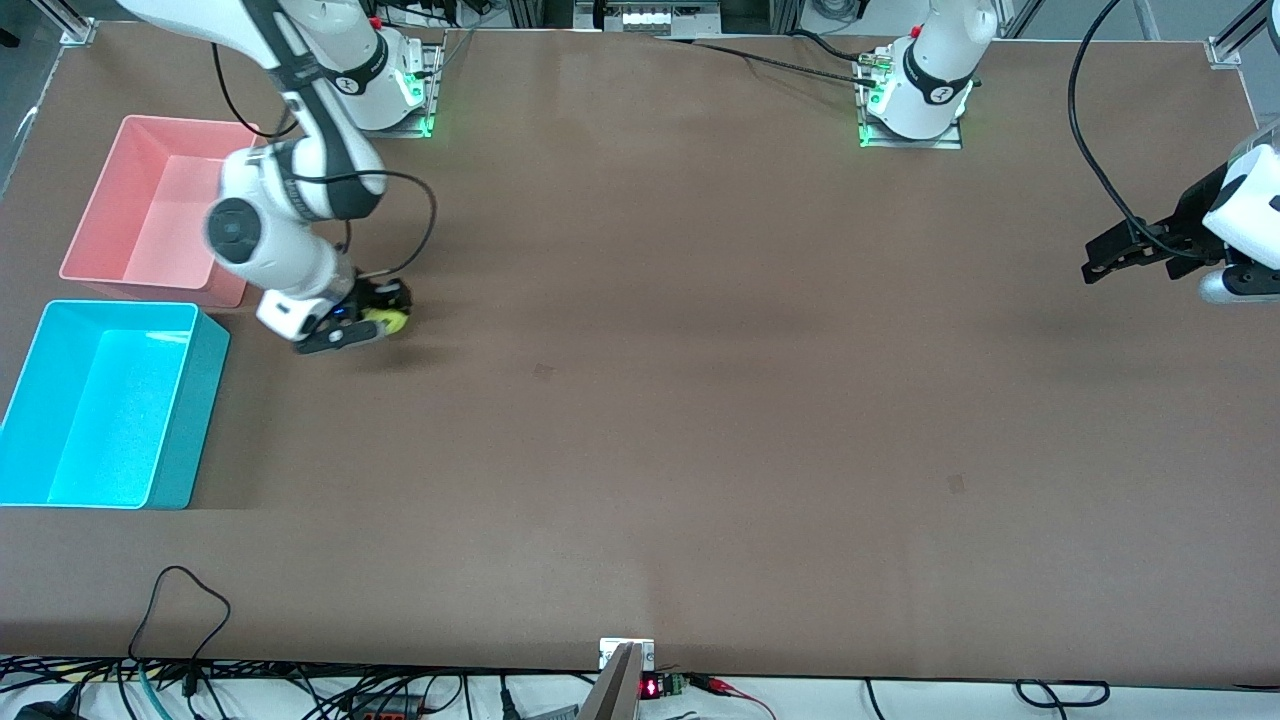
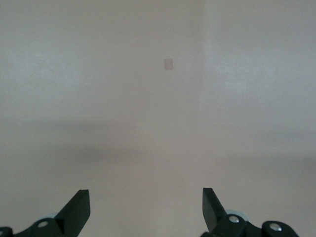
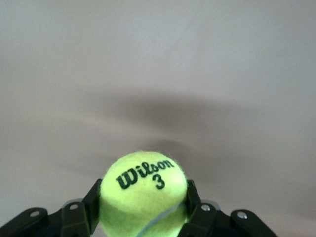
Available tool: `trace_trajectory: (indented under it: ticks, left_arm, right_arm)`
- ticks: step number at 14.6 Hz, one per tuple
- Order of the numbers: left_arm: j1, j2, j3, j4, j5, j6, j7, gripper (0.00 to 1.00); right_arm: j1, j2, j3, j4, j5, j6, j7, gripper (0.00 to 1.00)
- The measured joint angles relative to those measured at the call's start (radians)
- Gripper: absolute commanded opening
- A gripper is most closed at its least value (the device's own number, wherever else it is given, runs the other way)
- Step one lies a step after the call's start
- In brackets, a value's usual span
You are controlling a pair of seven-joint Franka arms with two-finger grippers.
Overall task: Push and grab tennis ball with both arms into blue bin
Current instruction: 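Carry the ball with the right gripper over the blue bin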
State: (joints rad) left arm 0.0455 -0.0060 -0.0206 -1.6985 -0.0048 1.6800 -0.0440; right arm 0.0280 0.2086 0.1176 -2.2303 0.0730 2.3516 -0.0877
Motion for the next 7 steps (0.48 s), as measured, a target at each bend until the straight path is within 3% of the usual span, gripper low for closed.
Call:
trace_trajectory:
  ticks: [7]
  left_arm:
    - [-0.003,0.000,-0.005,0.000,0.000,-0.007,0.000,1.00]
  right_arm:
    - [-0.124,0.001,-0.175,0.290,-0.057,-0.245,-0.136,0.00]
